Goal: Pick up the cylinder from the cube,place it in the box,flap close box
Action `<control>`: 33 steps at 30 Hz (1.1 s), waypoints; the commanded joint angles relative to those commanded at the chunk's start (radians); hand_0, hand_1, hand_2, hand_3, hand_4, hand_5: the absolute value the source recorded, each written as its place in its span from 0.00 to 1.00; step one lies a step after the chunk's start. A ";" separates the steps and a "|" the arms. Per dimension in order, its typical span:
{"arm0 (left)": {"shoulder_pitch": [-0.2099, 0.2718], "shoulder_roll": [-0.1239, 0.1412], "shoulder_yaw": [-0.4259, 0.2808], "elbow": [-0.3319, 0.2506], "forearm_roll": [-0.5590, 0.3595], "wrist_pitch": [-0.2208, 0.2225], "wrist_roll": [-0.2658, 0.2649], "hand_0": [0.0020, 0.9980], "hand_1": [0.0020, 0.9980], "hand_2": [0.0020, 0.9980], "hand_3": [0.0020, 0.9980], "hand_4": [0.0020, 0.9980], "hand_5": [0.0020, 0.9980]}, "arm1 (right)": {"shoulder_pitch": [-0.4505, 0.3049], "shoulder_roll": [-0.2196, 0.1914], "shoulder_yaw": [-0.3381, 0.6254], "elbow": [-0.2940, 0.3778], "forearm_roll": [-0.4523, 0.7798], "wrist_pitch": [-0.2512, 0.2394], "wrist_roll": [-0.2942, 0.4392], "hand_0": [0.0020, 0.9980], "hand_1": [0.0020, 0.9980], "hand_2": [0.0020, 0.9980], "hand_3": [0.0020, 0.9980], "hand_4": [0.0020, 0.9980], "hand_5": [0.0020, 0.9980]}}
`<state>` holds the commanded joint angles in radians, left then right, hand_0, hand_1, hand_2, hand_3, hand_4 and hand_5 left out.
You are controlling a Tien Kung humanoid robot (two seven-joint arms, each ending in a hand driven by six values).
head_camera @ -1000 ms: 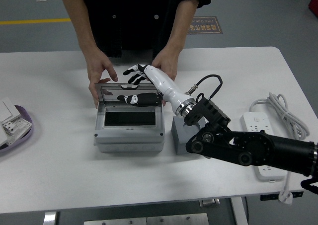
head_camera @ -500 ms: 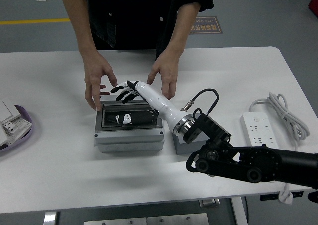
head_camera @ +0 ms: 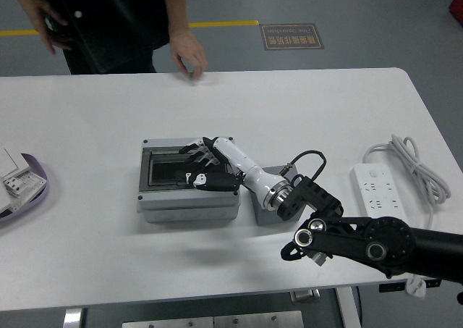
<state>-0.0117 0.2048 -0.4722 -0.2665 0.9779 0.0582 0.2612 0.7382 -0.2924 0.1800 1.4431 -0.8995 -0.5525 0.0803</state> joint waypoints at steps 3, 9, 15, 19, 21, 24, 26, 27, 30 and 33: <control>0.000 0.002 0.003 0.000 -0.003 0.000 -0.002 0.50 0.56 0.56 0.59 0.71 0.31 | -0.009 -0.010 0.020 0.012 -0.003 -0.006 0.005 0.46 0.52 0.59 0.64 0.75 0.35; 0.004 0.003 0.004 -0.001 -0.002 -0.002 -0.002 0.50 0.56 0.56 0.59 0.71 0.31 | -0.040 -0.057 0.127 0.091 -0.086 -0.022 -0.027 0.49 0.52 0.59 0.64 0.73 0.35; 0.011 0.004 0.006 0.000 -0.003 -0.003 -0.004 0.50 0.56 0.56 0.59 0.71 0.31 | -0.133 -0.126 0.279 0.147 -0.210 -0.064 -0.045 0.50 0.52 0.60 0.64 0.72 0.35; 0.017 -0.001 0.010 0.000 -0.011 0.000 -0.006 0.50 0.56 0.56 0.59 0.71 0.31 | -0.224 -0.158 0.407 0.123 -0.179 -0.086 0.022 0.51 0.53 0.60 0.64 0.71 0.35; 0.022 -0.004 0.013 0.000 -0.017 0.002 -0.007 0.50 0.56 0.56 0.59 0.71 0.31 | -0.273 -0.167 0.478 0.103 -0.133 -0.081 0.069 0.51 0.53 0.60 0.64 0.71 0.35; 0.026 -0.009 0.015 0.001 -0.025 0.003 -0.007 0.50 0.56 0.56 0.59 0.71 0.31 | -0.334 -0.170 0.569 0.074 -0.069 -0.073 0.133 0.54 0.55 0.60 0.64 0.71 0.34; 0.026 -0.012 0.021 0.001 -0.035 0.006 -0.010 0.50 0.56 0.56 0.59 0.71 0.31 | -0.378 -0.167 0.633 0.050 -0.023 -0.069 0.180 0.54 0.55 0.60 0.64 0.71 0.34; 0.027 -0.013 0.022 0.002 -0.039 0.006 -0.011 0.50 0.56 0.56 0.59 0.71 0.31 | -0.397 -0.165 0.667 0.039 -0.001 -0.069 0.202 0.54 0.55 0.60 0.64 0.71 0.34; 0.030 -0.018 0.025 0.003 -0.047 0.009 -0.011 0.50 0.56 0.56 0.59 0.71 0.31 | -0.420 -0.157 0.751 0.010 0.047 -0.071 0.253 0.61 0.61 0.63 0.64 0.77 0.34; 0.035 -0.025 0.029 0.004 -0.058 0.011 -0.011 0.50 0.56 0.56 0.59 0.71 0.31 | -0.422 -0.142 0.822 -0.021 0.089 -0.071 0.294 0.61 0.61 0.63 0.64 0.77 0.34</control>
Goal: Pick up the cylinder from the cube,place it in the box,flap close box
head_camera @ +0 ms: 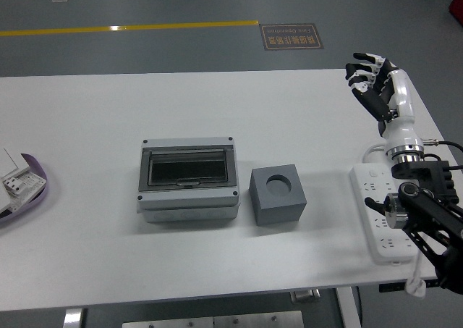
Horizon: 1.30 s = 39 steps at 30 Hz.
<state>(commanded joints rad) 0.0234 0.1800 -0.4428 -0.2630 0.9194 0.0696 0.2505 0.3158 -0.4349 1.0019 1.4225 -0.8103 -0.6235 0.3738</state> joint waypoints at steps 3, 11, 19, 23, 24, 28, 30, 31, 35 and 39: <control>-0.001 -0.004 -0.005 -0.001 0.016 -0.002 0.003 0.50 0.56 0.56 0.59 0.71 0.31 | -0.002 0.022 0.039 -0.036 0.082 0.042 0.065 0.67 0.63 0.64 0.63 0.79 0.43; 0.004 -0.007 -0.026 -0.003 0.062 -0.008 0.011 0.50 0.56 0.56 0.59 0.71 0.31 | -0.030 0.053 0.026 -0.043 0.319 0.153 0.195 0.71 0.64 0.64 0.62 0.77 0.39; 0.001 -0.007 -0.025 -0.004 0.059 -0.011 0.010 0.51 0.56 0.56 0.60 0.71 0.31 | -0.029 0.060 -0.007 0.035 0.186 0.070 0.088 0.73 0.65 0.65 0.63 0.77 0.39; 0.002 -0.010 -0.027 -0.006 0.062 -0.013 0.011 0.51 0.56 0.56 0.60 0.71 0.31 | -0.024 0.082 -0.025 0.022 0.102 0.053 0.062 0.73 0.65 0.66 0.63 0.79 0.41; 0.003 -0.010 -0.026 -0.006 0.060 -0.012 0.010 0.51 0.56 0.56 0.60 0.71 0.31 | -0.026 0.086 -0.025 0.019 0.092 0.052 0.062 0.73 0.65 0.66 0.63 0.79 0.41; 0.004 -0.010 -0.019 -0.005 0.051 -0.008 0.004 0.51 0.56 0.57 0.60 0.72 0.31 | -0.038 0.095 -0.014 0.019 0.069 0.049 0.070 0.74 0.65 0.66 0.63 0.79 0.42; 0.004 -0.008 -0.017 -0.004 0.047 -0.006 0.001 0.51 0.56 0.57 0.60 0.72 0.31 | -0.043 0.091 -0.006 0.022 0.067 0.048 0.073 0.74 0.65 0.66 0.63 0.79 0.42; 0.003 -0.007 -0.015 -0.004 0.043 -0.004 0.000 0.51 0.56 0.57 0.60 0.72 0.31 | -0.046 0.087 0.000 0.024 0.068 0.047 0.075 0.74 0.65 0.66 0.63 0.79 0.42; 0.001 -0.004 -0.013 -0.002 0.034 0.000 -0.004 0.51 0.56 0.57 0.60 0.71 0.31 | -0.055 0.079 0.016 0.029 0.077 0.046 0.085 0.74 0.66 0.66 0.64 0.78 0.44; -0.002 -0.002 -0.017 -0.001 0.040 0.000 -0.003 0.52 0.56 0.57 0.60 0.71 0.30 | -0.064 0.075 0.026 0.034 0.088 0.043 0.096 0.74 0.65 0.66 0.64 0.78 0.44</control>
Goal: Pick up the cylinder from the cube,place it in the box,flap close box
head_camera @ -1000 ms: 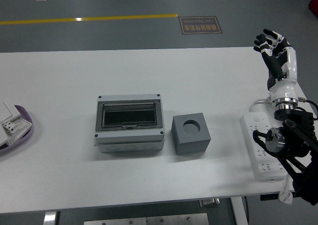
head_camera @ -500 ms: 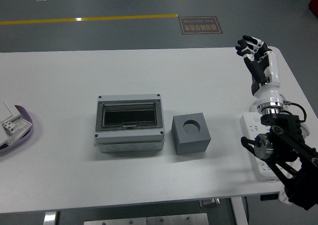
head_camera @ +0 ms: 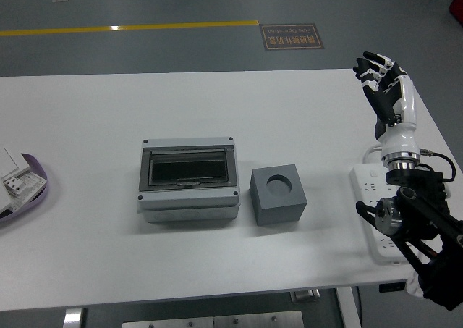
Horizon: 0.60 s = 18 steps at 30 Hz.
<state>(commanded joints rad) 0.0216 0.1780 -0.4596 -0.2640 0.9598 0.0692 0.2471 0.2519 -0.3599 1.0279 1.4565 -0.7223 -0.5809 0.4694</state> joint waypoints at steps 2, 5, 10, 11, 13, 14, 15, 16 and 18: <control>-0.002 0.000 -0.002 0.000 0.003 -0.001 0.001 0.52 0.56 0.57 0.60 0.71 0.30 | -0.002 0.000 0.002 0.003 0.004 -0.003 0.003 0.74 0.65 0.66 0.64 0.78 0.44; -0.005 0.000 -0.001 0.000 0.004 -0.001 0.002 0.52 0.56 0.57 0.60 0.72 0.29 | -0.002 0.000 0.002 0.006 0.006 -0.008 0.006 0.74 0.65 0.66 0.63 0.78 0.45; -0.008 0.000 -0.002 0.000 0.005 -0.002 0.003 0.52 0.56 0.57 0.60 0.72 0.29 | -0.001 -0.003 0.006 0.011 0.007 -0.012 0.012 0.74 0.65 0.66 0.63 0.78 0.45; -0.009 0.001 -0.003 0.000 0.007 -0.002 0.003 0.52 0.56 0.57 0.60 0.72 0.29 | -0.001 -0.004 0.007 0.012 0.008 -0.013 0.015 0.74 0.65 0.65 0.63 0.78 0.45; -0.010 0.003 -0.005 0.000 0.009 -0.002 0.004 0.52 0.56 0.57 0.60 0.72 0.29 | 0.000 -0.006 0.007 0.012 0.010 -0.016 0.020 0.74 0.65 0.65 0.63 0.78 0.45; -0.010 0.003 -0.006 0.001 0.010 -0.002 0.004 0.52 0.56 0.57 0.60 0.72 0.29 | 0.000 -0.006 0.007 0.012 0.009 -0.019 0.021 0.74 0.65 0.65 0.63 0.78 0.45; -0.011 0.004 -0.007 0.001 0.011 -0.003 0.004 0.52 0.56 0.57 0.60 0.72 0.29 | 0.001 -0.006 0.006 0.012 0.009 -0.025 0.021 0.74 0.65 0.65 0.63 0.78 0.45; -0.011 0.004 -0.008 0.001 0.011 -0.003 0.004 0.52 0.56 0.57 0.60 0.72 0.29 | 0.001 -0.006 0.006 0.012 0.008 -0.029 0.021 0.74 0.65 0.65 0.63 0.78 0.45; -0.011 0.005 -0.008 0.000 0.011 -0.004 0.005 0.52 0.56 0.57 0.60 0.72 0.29 | 0.001 -0.004 0.004 0.012 0.009 -0.037 0.021 0.74 0.65 0.65 0.63 0.77 0.45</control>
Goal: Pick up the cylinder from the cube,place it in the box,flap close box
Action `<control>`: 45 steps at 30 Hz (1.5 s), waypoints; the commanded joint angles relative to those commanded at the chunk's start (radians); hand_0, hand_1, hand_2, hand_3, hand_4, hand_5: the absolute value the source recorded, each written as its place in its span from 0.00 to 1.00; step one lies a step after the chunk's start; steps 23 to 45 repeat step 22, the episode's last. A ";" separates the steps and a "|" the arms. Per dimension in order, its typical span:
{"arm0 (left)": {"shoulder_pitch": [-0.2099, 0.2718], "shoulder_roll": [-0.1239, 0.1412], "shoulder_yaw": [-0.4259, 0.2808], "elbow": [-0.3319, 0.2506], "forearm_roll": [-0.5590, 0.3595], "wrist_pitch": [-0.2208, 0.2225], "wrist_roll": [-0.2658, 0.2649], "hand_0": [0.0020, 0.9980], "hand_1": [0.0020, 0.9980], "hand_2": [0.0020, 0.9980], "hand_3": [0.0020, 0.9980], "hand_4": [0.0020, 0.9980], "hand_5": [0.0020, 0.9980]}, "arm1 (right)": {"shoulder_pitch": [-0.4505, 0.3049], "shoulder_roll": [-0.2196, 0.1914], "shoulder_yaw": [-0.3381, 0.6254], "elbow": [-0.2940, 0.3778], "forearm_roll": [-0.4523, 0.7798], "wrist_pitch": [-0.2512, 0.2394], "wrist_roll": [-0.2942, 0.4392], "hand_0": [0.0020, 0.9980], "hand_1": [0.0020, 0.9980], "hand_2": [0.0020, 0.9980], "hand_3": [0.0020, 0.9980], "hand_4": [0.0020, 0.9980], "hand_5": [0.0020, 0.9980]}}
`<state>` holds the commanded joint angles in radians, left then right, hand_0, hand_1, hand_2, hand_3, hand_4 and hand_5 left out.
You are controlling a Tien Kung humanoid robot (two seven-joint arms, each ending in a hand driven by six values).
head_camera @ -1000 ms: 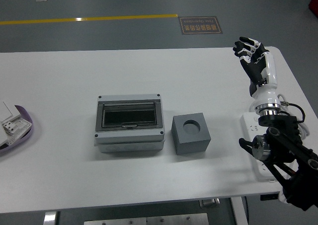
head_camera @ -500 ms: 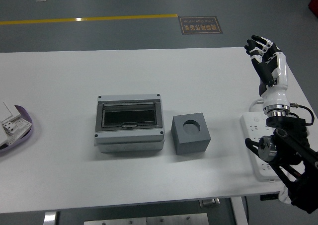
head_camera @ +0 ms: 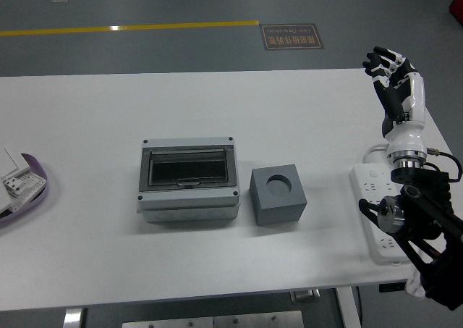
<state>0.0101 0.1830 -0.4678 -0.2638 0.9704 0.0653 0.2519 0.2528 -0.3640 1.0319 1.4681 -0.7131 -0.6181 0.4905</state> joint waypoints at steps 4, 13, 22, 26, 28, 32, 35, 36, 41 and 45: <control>-0.002 0.004 0.001 0.000 -0.001 -0.001 -0.001 0.52 0.56 0.57 0.60 0.72 0.29 | -0.002 0.003 -0.006 0.000 0.003 -0.008 0.001 0.74 0.65 0.65 0.63 0.77 0.45; -0.006 0.013 -0.001 -0.001 0.005 -0.005 0.000 0.52 0.56 0.57 0.60 0.72 0.29 | 0.000 -0.002 -0.017 0.000 0.002 -0.013 -0.003 0.75 0.65 0.64 0.63 0.75 0.44; -0.002 0.013 0.003 -0.002 0.001 -0.005 0.000 0.52 0.56 0.57 0.60 0.72 0.28 | -0.006 -0.002 -0.022 -0.001 0.003 -0.015 -0.001 0.75 0.65 0.64 0.63 0.75 0.44; -0.002 0.013 0.003 -0.002 0.001 -0.005 0.000 0.52 0.56 0.57 0.60 0.72 0.28 | -0.006 -0.002 -0.022 -0.001 0.003 -0.015 -0.001 0.75 0.65 0.64 0.63 0.75 0.44; -0.002 0.013 0.003 -0.002 0.001 -0.005 0.000 0.52 0.56 0.57 0.60 0.72 0.28 | -0.006 -0.002 -0.022 -0.001 0.003 -0.015 -0.001 0.75 0.65 0.64 0.63 0.75 0.44; -0.002 0.013 0.003 -0.002 0.001 -0.005 0.000 0.52 0.56 0.57 0.60 0.72 0.28 | -0.006 -0.002 -0.022 -0.001 0.003 -0.015 -0.001 0.75 0.65 0.64 0.63 0.75 0.44; -0.002 0.013 0.003 -0.002 0.001 -0.005 0.000 0.52 0.56 0.57 0.60 0.72 0.28 | -0.006 -0.002 -0.022 -0.001 0.003 -0.015 -0.001 0.75 0.65 0.64 0.63 0.75 0.44; -0.002 0.013 0.003 -0.002 0.001 -0.005 0.000 0.52 0.56 0.57 0.60 0.72 0.28 | -0.006 -0.002 -0.022 -0.001 0.003 -0.015 -0.001 0.75 0.65 0.64 0.63 0.75 0.44; -0.002 0.013 0.003 -0.002 0.001 -0.005 0.000 0.52 0.56 0.57 0.60 0.72 0.28 | -0.006 -0.002 -0.022 -0.001 0.003 -0.015 -0.001 0.75 0.65 0.64 0.63 0.75 0.44; -0.002 0.013 0.003 -0.002 0.001 -0.005 0.000 0.52 0.56 0.57 0.60 0.72 0.28 | -0.006 -0.002 -0.022 -0.001 0.003 -0.015 -0.001 0.75 0.65 0.64 0.63 0.75 0.44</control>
